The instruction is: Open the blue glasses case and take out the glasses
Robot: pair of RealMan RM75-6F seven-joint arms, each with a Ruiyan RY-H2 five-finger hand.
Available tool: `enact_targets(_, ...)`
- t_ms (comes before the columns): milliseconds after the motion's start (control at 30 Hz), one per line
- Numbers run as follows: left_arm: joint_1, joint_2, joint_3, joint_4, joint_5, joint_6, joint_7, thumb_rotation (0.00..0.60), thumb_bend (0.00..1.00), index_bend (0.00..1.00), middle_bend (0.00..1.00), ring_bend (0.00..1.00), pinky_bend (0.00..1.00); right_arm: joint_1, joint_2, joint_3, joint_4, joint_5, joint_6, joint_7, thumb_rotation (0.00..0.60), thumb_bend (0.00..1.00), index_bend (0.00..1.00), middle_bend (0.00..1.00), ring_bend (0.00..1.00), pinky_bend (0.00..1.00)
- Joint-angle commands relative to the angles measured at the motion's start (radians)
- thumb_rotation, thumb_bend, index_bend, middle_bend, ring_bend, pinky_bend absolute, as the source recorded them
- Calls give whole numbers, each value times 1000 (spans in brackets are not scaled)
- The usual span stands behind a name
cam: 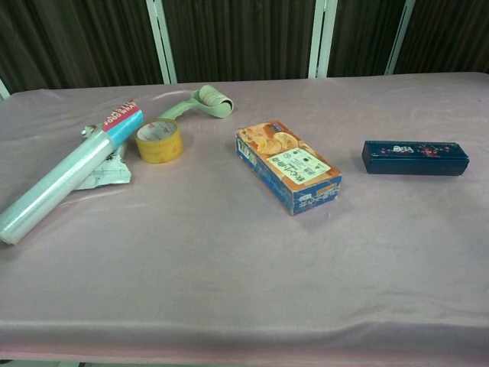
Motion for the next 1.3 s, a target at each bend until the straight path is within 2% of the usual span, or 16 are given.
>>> enact_targets(33, -3, -2, -3, 1, -6, -6, 1, 600, 421, 0, 0, 0, 18, 110, -68, 72, 147, 97, -128, -13, 600, 225, 195, 0, 0, 0)
enact_targets(167, -5, 0, -5, 1, -16, -13, -2, 600, 419, 0, 0, 0, 18, 172, -124, 86, 248, 116, -189, -2, 600, 257, 292, 0, 0, 0)
enact_targets(467, -3, 1, -9, 1, -24, -9, -2, 600, 420, 0, 0, 0, 18, 263, -233, 64, 420, 133, -304, -11, 600, 362, 457, 0, 0, 0)
enact_targets(867, -4, -1, -9, 0, -27, -10, 2, 600, 420, 0, 0, 0, 18, 310, -305, 43, 534, 161, -385, 8, 600, 419, 519, 8, 0, 0)
enact_targets(1300, -5, -1, -10, -1, -30, -13, 6, 600, 420, 0, 0, 0, 19, 322, -305, 31, 539, 176, -403, 8, 600, 455, 533, 8, 0, 0)
